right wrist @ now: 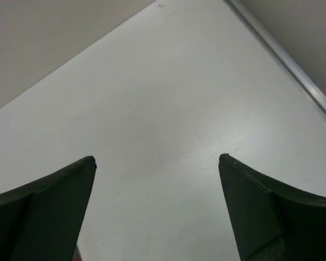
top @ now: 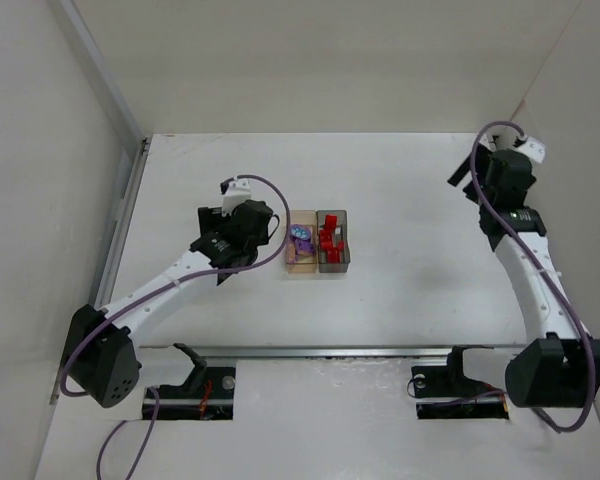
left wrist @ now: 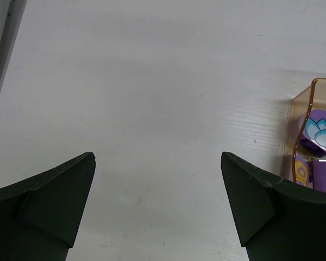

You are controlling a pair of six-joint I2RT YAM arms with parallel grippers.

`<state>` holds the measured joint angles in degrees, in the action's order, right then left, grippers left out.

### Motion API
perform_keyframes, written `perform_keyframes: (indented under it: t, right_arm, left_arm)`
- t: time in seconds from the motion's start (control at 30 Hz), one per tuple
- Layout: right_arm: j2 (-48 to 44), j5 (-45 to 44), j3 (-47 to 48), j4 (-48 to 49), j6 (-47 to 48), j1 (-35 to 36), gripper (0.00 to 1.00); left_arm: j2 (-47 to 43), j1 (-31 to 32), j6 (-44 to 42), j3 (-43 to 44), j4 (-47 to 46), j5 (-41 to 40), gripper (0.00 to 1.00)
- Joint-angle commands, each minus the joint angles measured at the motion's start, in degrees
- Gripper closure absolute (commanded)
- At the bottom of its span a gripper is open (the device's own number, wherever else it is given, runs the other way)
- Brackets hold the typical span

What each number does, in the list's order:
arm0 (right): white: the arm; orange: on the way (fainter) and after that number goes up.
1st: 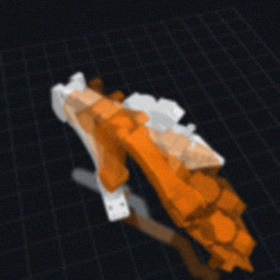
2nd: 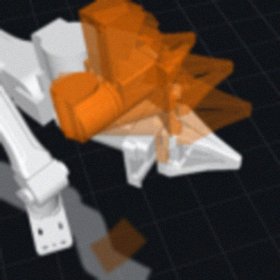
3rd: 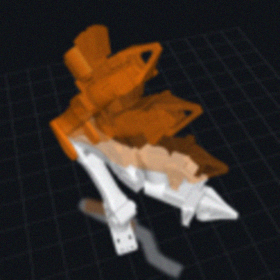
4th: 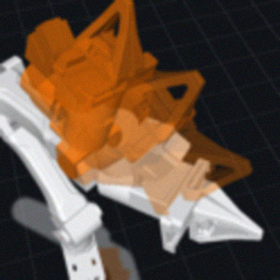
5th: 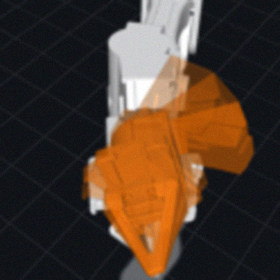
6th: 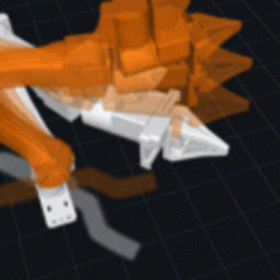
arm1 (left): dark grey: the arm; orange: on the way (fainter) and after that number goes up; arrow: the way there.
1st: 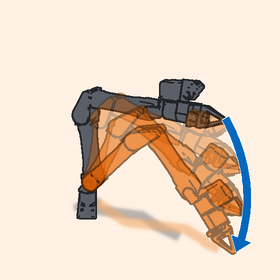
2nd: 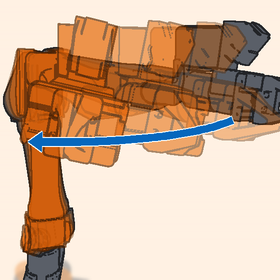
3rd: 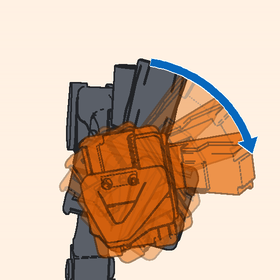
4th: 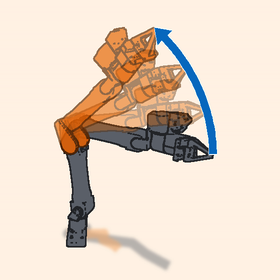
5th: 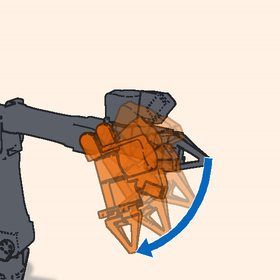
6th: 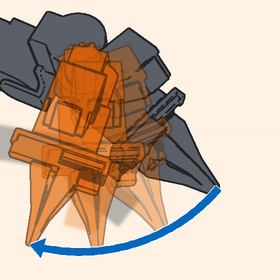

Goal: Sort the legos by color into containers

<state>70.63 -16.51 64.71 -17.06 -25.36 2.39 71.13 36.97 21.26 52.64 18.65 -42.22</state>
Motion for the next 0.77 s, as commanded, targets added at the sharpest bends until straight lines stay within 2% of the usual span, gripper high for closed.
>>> perform_keyframes:
  t: [0.0,0.23,0.5,0.73]
  right_arm:
    - [-6.1,2.7,-2.9,-4.3,4.7,-5.7,0.00]
    - [-9.6,5.2,-6.3,-5.6,4.8,-6.8,0.00]
    - [-15.3,6.9,-8.6,-4.0,2.2,-6.8,0.00]
    - [-19.9,10.7,-11.5,-1.7,4.8,-6.8,0.00]
  left_arm:
    - [-1.7,-2.1,4.9,-1.9,0.6,-1.3,0.00]
    - [-1.2,-7.5,6.0,-2.5,0.6,0.4,0.00]
    - [-1.7,-7.5,6.0,-1.9,0.6,2.0,0.00]
    - [-2.2,-7.5,6.0,-2.5,0.6,2.6,0.00]
